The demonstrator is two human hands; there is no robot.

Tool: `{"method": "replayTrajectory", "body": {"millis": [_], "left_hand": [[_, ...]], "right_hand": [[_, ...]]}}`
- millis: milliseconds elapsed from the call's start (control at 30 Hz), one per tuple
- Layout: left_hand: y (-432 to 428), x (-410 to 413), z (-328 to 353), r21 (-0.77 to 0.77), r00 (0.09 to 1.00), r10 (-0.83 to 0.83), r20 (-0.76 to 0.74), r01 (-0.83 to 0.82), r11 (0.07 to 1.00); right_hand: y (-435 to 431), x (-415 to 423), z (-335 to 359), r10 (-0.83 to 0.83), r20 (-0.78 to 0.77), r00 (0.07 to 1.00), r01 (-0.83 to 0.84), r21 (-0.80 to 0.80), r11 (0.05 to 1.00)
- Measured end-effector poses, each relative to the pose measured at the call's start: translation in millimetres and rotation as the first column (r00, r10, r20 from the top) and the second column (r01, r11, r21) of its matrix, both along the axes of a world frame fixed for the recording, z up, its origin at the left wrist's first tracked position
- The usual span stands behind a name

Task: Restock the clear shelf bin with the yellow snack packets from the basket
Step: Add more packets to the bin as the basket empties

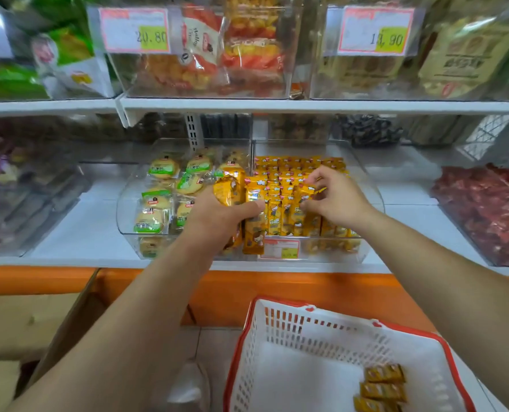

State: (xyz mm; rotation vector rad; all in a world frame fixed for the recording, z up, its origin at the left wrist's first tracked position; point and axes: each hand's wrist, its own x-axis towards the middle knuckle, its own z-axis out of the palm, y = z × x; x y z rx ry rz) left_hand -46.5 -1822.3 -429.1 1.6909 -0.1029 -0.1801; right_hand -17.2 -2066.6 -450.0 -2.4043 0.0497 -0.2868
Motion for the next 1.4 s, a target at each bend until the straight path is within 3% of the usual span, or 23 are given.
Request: {"method": "replayTrajectory", "body": {"millis": [67, 233, 433, 633, 767, 833, 1067, 1233, 1400], "left_hand": [[0, 1, 0, 0.013, 1.0, 0.0, -0.011, 0.0, 1.0], [0, 4, -2, 0.032, 1.0, 0.014, -0.016, -0.013, 0.999], [-6, 4, -5, 0.009, 1.0, -0.006, -0.023, 0.006, 1.0], [-20, 1, -7, -0.013, 0.998, -0.024, -0.054, 0.023, 1.0], [-37, -5, -9, 0.002, 0.994, -0.095, -0.046, 0.095, 0.995], [-46, -11, -10, 0.006, 0.99, -0.131, -0.058, 0.132, 0.991], [-79, -41, -10, -0.107, 0.966, -0.232, -0.115, 0.22, 0.97], [-103, -59, -13, -0.227, 0.955, -0.255, -0.154, 0.217, 0.949], [-96, -50, -6, -0.273, 0.948, -0.193, -0.252, 0.122, 0.954]], "right_hand": [[-2, 11, -10, -0.002, -0.044, 0.999, -0.005, -0.154, 0.988], [-4, 19, -24, -0.027, -0.131, 0.991, -0.022, -0.355, 0.935], [0, 15, -31, -0.013, -0.094, 0.995, -0.028, -0.424, 0.905], [-18, -32, 0, 0.013, 0.026, 1.0, -0.006, -0.241, 0.97], [-33, -100, 9, 0.038, -0.005, 0.999, -0.038, 0.087, 0.995], [-36, -129, 5, 0.055, -0.021, 0.998, -0.047, 0.267, 0.962], [-17, -158, -7, 0.133, -0.067, 0.989, -0.078, 0.528, 0.846], [-9, -158, -3, 0.094, -0.033, 0.995, -0.059, 0.562, 0.825], [-25, -160, 7, 0.061, -0.083, 0.995, 0.013, 0.69, 0.724]]}}
